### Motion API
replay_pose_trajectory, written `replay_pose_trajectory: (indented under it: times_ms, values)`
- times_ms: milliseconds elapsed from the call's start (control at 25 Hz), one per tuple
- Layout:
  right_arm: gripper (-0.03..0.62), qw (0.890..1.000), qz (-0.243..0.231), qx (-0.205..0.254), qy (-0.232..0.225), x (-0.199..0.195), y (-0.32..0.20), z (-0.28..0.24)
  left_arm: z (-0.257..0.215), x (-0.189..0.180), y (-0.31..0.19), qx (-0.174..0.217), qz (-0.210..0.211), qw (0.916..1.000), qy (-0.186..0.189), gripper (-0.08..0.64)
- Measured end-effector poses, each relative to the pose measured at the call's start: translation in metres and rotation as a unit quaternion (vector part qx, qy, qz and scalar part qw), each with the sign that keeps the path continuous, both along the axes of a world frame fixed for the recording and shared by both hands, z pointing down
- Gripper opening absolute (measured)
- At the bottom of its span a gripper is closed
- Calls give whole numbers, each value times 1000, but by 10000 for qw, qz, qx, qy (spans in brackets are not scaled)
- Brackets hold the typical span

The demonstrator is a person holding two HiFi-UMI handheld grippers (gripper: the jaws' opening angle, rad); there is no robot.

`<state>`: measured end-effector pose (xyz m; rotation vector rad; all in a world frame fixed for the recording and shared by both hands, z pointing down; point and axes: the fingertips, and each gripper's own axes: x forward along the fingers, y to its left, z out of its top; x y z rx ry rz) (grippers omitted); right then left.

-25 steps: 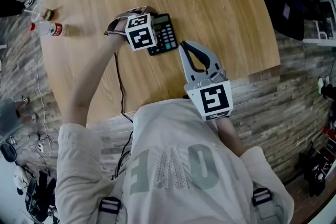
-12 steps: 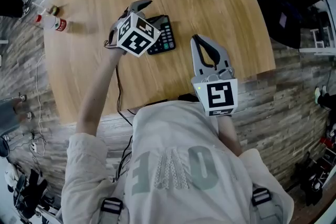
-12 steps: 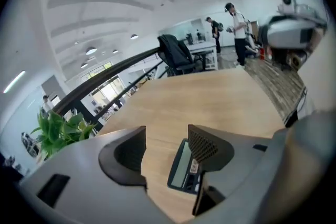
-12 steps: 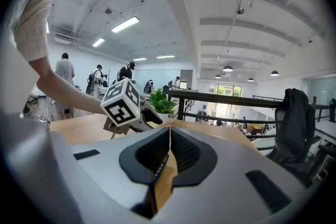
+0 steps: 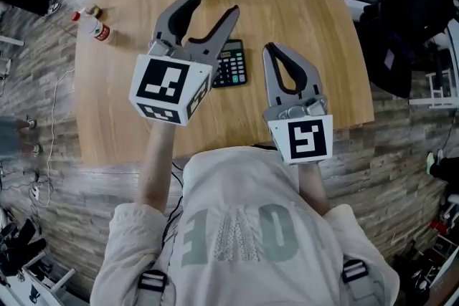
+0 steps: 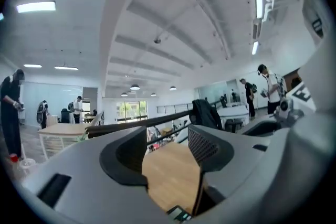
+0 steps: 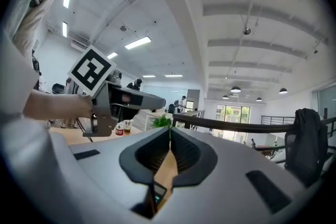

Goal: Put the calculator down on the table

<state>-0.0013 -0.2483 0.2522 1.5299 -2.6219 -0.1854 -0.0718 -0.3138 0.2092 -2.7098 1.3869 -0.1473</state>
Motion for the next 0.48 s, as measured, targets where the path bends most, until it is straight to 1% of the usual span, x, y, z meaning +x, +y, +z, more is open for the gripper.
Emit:
replay_pose_trajectory:
  times_ms: [80,120,160,240,280,360,440,480]
  values:
    - [20,9998,-84,163,-121,-5,2,-16,-23,-9,16,242,-156,9983,512,249]
    - [20,9995,-128,229,-181,-8,2,-22,-33,-15,23,434,-286,9961,715,247]
    - [20,9991,-177,290,-237,-10,3,-28,-42,-21,31,677,-460,9929,867,223]
    - [20,9982,-291,412,-310,-14,3,-37,-54,-35,44,1163,-907,9833,1064,134]
    - [20,9977,-336,468,-353,-15,3,-40,-57,-41,50,1336,-1122,9776,1175,67]
    - [20,9963,-326,470,-647,-14,1,-44,-58,-51,61,1467,-1408,9679,1477,12]
    - [20,9919,-242,251,-1219,-10,-2,-43,-53,-56,72,1422,-1558,9616,1755,11]
    - [20,9881,-228,88,-1517,-9,-4,-39,-50,-57,76,1391,-1617,9598,1826,11]
